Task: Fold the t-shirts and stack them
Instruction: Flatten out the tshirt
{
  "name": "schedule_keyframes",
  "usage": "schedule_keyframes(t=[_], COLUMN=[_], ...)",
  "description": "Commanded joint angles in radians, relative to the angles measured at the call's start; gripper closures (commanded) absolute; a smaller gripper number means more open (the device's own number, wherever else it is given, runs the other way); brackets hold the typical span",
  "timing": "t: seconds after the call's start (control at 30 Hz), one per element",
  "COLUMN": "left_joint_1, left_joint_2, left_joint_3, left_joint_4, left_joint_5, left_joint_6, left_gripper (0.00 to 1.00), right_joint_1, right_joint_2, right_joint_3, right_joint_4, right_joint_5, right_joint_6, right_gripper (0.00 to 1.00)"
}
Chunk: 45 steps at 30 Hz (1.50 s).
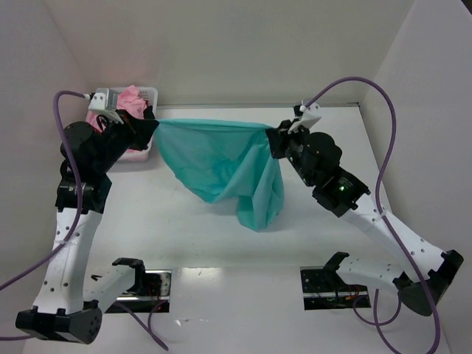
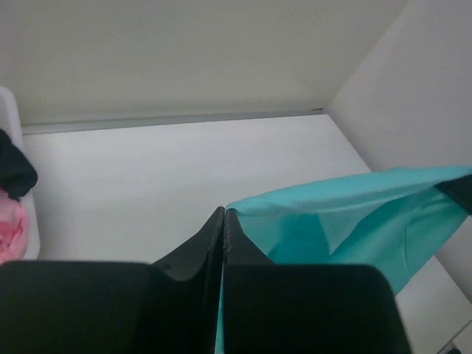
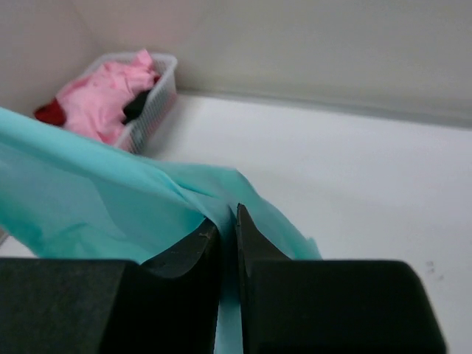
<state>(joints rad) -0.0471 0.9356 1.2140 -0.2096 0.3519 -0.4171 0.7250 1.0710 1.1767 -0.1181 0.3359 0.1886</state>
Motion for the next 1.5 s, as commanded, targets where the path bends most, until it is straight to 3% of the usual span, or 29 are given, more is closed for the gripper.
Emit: schedule_keyframes(t=[0.0,0.07,0.13,0.2,0.23,0.27,0.4,0.57,0.7,0.93,1.1,1.47], left_joint_1=[0.032,0.032,0.032,0.032,0.021,0.021,-0.016,-0.051,-0.071,-0.089,-0.089,-0.099], left_joint_2=[0.015,0.058,0.087,0.120,0.120,0.133,0.180,0.236,0.261,0.270,0.270,0.252], left_joint_3=[0.055,0.067,0.093,0.093,0.093,0.093,0.127,0.163,0.196,0.216,0.203,0.193], left_joint_4=[0.026,0.007,-0.025,-0.039,-0.050,-0.050,-0.068,-0.068,-0.068,-0.068,-0.068,-0.068], left_joint_5=[-0.126,-0.126,-0.117,-0.117,-0.132,-0.149,-0.188,-0.197,-0.185,-0.174,-0.174,-0.174], left_joint_6=[0.052,0.052,0.052,0.052,0.063,0.063,0.090,0.100,0.100,0.100,0.100,0.109], left_gripper=[1.00,1.00,1.00,1.00,1.00,1.00,1.00,1.00,1.00,1.00,1.00,1.00], right_joint_1=[-0.035,-0.035,-0.035,-0.035,-0.035,-0.035,-0.035,-0.035,-0.035,-0.044,-0.044,-0.055], right_joint_2=[-0.040,-0.020,0.000,0.000,0.000,0.000,-0.049,-0.023,0.143,0.294,0.303,0.389], right_joint_3=[-0.112,-0.172,-0.198,-0.229,-0.238,-0.238,-0.256,-0.284,-0.284,-0.307,-0.295,-0.348], right_joint_4=[0.058,0.058,0.058,0.049,0.038,0.028,-0.064,-0.153,-0.143,-0.136,-0.193,-0.147], right_joint_5=[0.086,0.086,0.109,0.109,0.118,0.118,0.086,0.028,-0.040,-0.060,-0.060,-0.083], right_joint_6=[0.051,0.106,0.143,0.190,0.201,0.210,0.241,0.301,0.377,0.485,0.505,0.523], right_gripper=[0.84,0.80,0.69,0.52,0.29,0.20,0.00,0.00,0.02,0.15,0.32,0.33])
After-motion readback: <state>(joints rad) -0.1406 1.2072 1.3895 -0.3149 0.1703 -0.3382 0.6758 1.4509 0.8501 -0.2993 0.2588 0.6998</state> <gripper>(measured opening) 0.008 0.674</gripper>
